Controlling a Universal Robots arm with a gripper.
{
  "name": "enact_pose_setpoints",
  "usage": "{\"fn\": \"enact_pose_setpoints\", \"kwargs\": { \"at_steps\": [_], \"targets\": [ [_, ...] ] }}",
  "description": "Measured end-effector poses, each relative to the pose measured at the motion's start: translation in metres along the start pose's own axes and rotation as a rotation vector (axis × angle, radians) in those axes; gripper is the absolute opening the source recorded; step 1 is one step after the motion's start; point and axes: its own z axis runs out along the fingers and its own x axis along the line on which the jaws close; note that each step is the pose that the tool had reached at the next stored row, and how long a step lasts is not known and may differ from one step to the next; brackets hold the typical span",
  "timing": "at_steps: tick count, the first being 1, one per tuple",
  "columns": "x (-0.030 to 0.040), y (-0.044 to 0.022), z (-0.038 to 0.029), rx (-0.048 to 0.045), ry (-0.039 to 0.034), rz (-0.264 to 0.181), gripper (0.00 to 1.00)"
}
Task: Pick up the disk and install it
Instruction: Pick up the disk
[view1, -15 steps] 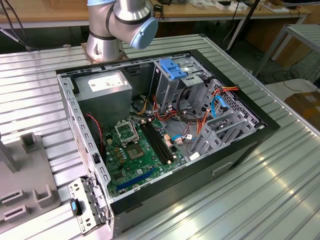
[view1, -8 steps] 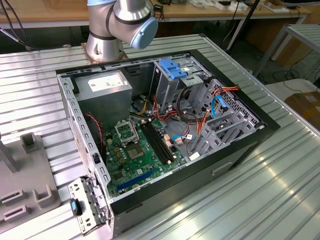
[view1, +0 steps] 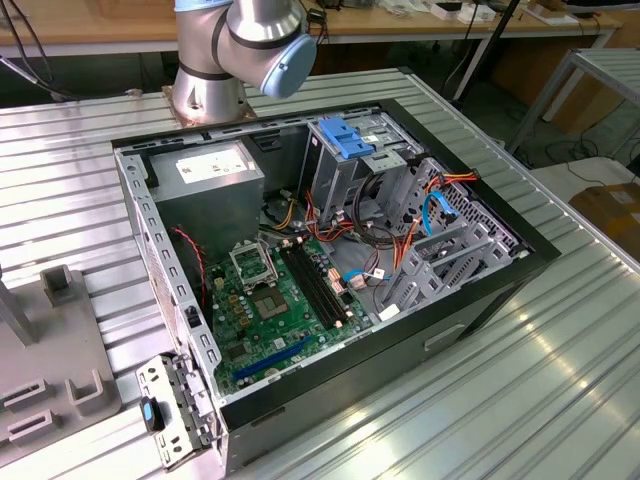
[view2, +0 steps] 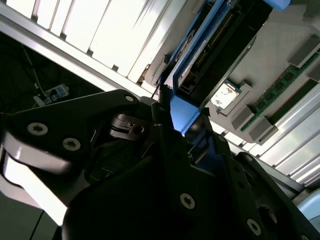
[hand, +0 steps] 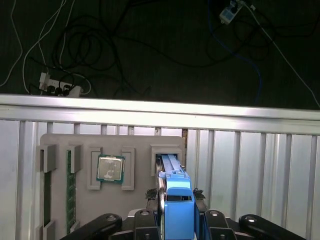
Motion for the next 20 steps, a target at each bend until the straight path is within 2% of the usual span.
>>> {"fn": "enact_pose_setpoints", "kwargs": {
  "at_steps": [20],
  "targets": [
    [0.0001,0.0000,0.0006,0.0000,0.0001,0.003,0.36]
  ]
}}
